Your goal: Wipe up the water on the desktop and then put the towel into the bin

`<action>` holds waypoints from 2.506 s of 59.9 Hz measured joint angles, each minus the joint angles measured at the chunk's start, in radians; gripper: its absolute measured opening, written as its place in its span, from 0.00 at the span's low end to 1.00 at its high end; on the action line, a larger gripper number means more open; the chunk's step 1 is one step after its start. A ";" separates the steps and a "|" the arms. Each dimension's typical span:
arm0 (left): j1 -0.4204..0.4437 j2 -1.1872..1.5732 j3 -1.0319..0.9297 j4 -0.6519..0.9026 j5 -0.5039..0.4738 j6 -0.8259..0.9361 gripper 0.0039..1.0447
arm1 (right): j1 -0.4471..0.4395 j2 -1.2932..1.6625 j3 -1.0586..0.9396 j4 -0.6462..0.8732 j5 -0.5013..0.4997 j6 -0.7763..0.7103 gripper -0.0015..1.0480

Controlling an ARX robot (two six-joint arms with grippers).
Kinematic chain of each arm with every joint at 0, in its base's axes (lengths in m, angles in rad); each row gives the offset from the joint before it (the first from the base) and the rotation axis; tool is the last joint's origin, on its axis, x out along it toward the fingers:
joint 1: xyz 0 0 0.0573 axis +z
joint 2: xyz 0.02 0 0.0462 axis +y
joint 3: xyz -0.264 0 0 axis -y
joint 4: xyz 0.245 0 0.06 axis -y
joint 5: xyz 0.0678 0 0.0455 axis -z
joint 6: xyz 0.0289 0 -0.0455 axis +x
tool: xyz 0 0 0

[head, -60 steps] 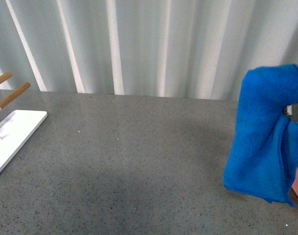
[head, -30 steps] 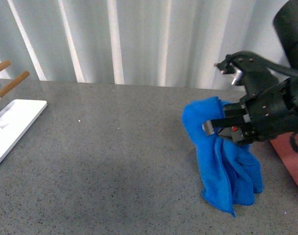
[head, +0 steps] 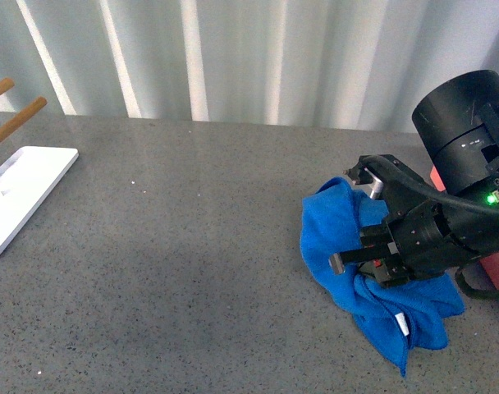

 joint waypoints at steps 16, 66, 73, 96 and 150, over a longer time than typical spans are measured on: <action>0.000 0.000 0.000 0.000 0.000 0.000 0.94 | -0.065 0.075 0.101 -0.028 0.076 -0.007 0.04; 0.000 0.000 0.000 0.000 0.000 0.000 0.94 | 0.010 0.414 0.687 0.023 -0.038 0.030 0.04; 0.000 0.000 0.000 0.000 0.000 0.000 0.94 | 0.060 0.435 0.719 0.002 -0.079 0.031 0.04; 0.000 0.000 0.000 0.000 0.000 0.000 0.94 | 0.158 0.317 0.491 -0.021 -0.168 0.005 0.04; 0.000 0.000 0.000 0.000 0.000 0.000 0.94 | -0.166 0.105 0.321 -0.090 0.131 -0.630 0.04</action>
